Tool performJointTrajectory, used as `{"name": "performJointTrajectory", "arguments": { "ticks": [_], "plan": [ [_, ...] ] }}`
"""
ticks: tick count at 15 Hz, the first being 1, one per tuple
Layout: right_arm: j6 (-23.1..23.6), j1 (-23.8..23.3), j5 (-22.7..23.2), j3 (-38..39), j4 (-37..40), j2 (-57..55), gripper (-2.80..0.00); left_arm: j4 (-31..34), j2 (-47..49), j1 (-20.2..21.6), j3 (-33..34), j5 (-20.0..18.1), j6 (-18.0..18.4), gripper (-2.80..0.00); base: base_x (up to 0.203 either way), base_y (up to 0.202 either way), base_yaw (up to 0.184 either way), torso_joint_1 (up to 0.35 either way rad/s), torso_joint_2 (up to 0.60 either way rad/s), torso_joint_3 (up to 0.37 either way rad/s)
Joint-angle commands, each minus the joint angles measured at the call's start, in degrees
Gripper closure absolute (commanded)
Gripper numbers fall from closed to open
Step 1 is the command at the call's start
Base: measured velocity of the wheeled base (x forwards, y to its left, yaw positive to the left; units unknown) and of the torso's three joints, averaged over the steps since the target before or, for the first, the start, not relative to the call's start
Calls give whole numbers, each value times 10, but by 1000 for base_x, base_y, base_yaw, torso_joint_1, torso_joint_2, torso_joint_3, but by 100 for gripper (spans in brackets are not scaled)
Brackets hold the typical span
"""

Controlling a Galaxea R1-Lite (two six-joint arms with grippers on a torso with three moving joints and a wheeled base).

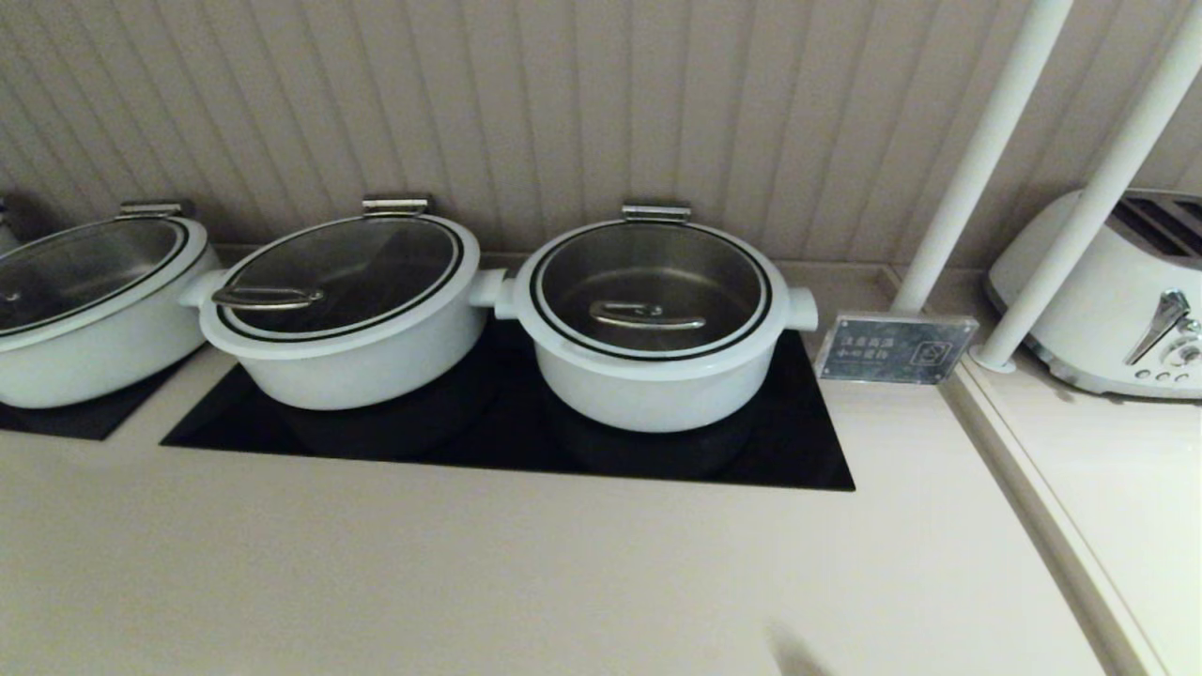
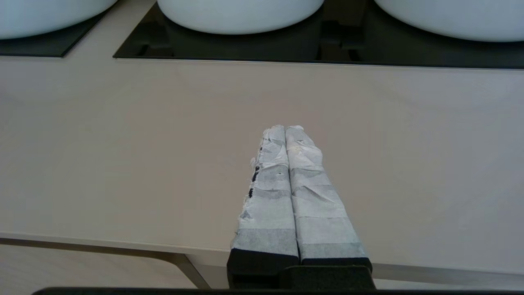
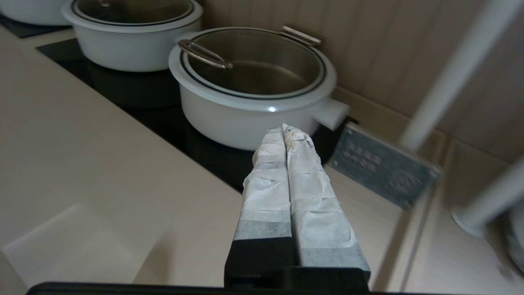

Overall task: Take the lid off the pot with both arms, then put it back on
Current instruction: Open the food pot lid a small opening with the right arm

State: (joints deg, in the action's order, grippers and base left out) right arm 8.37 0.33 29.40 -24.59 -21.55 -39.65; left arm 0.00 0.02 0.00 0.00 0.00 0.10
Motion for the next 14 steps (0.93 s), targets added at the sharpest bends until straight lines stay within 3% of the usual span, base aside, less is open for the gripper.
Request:
{"name": "performJointTrajectory", "arguments": {
  "ticks": [1, 10, 14],
  "plan": [
    [1, 5, 13, -12, -38, -109, 0, 0, 0, 0, 0, 1, 0, 0, 0, 0, 0, 0, 0, 0],
    [-26, 139, 28, -67, -391, -489, 0, 0, 0, 0, 0, 1, 0, 0, 0, 0, 0, 0, 0, 0],
    [-41, 194, 27, -145, -439, -579, 0, -1, 0, 0, 0, 1, 0, 0, 0, 0, 0, 0, 0, 0]
  ]
}}
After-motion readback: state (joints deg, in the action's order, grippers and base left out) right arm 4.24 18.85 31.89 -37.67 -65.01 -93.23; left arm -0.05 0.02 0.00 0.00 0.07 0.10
